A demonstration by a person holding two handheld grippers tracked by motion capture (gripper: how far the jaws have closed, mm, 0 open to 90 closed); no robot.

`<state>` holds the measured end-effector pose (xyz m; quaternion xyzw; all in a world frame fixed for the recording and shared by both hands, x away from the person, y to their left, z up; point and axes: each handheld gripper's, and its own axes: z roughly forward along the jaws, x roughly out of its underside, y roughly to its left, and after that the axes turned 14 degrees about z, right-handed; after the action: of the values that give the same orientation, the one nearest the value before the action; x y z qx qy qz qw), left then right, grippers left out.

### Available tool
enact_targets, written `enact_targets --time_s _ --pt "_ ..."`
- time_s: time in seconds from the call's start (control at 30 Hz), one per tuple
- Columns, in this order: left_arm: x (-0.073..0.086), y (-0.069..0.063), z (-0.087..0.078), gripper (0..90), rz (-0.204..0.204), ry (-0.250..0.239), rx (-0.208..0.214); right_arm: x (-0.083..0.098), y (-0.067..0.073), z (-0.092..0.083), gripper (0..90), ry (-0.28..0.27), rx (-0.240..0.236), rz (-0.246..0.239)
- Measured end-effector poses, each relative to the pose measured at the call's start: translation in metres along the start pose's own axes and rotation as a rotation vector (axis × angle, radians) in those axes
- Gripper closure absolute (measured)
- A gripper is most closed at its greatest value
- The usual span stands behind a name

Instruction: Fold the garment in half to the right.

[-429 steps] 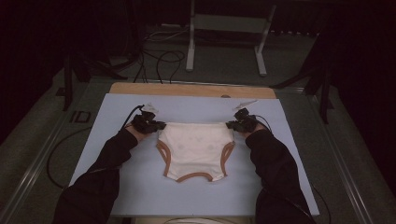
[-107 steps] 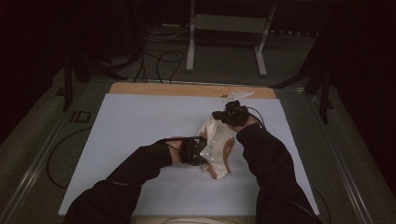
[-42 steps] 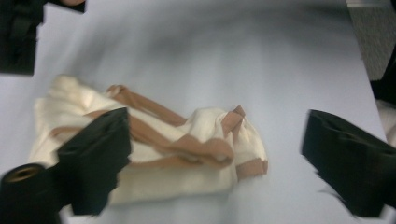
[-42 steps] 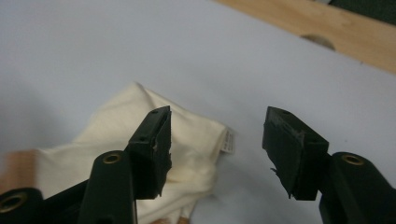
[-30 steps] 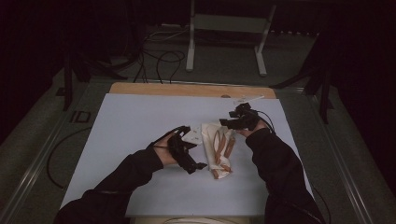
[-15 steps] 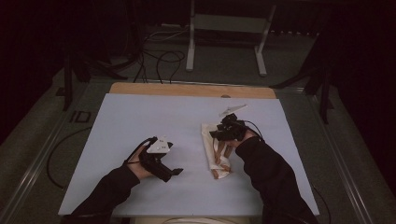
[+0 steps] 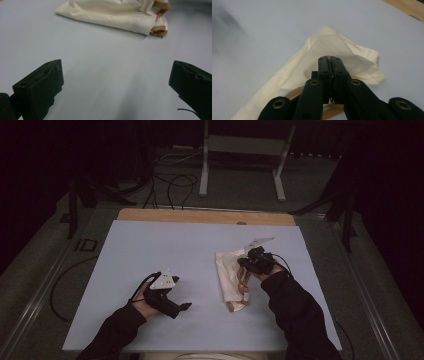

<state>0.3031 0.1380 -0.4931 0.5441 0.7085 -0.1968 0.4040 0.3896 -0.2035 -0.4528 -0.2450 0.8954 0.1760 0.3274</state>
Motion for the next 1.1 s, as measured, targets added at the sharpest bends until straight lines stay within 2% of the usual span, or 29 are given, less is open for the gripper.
enact_targets --time_s 0.1,0.3,0.57,0.87,1.03,1.1 --pt "0.003 -0.001 -0.003 0.2 0.005 0.000 -0.020 0.005 -0.004 -0.008 88.1 -0.019 0.027 0.010" --pt "0.009 -0.002 -0.010 0.2 -0.004 -0.001 -0.027 0.017 -0.019 -0.021 88.1 -0.047 0.067 0.036" --pt "0.017 -0.003 -0.019 0.2 -0.024 -0.007 -0.044 0.030 -0.038 -0.025 88.0 -0.046 0.104 0.090" --pt "0.024 -0.005 -0.024 0.3 -0.051 -0.038 -0.062 0.054 -0.042 -0.002 85.2 0.050 0.087 0.127" --pt "0.028 -0.006 -0.025 0.3 -0.048 -0.025 -0.073 0.062 -0.045 0.010 78.7 0.096 0.077 0.125" --pt "0.030 -0.006 -0.027 0.2 -0.051 -0.031 -0.075 0.062 -0.045 0.010 76.2 0.097 0.075 0.127"
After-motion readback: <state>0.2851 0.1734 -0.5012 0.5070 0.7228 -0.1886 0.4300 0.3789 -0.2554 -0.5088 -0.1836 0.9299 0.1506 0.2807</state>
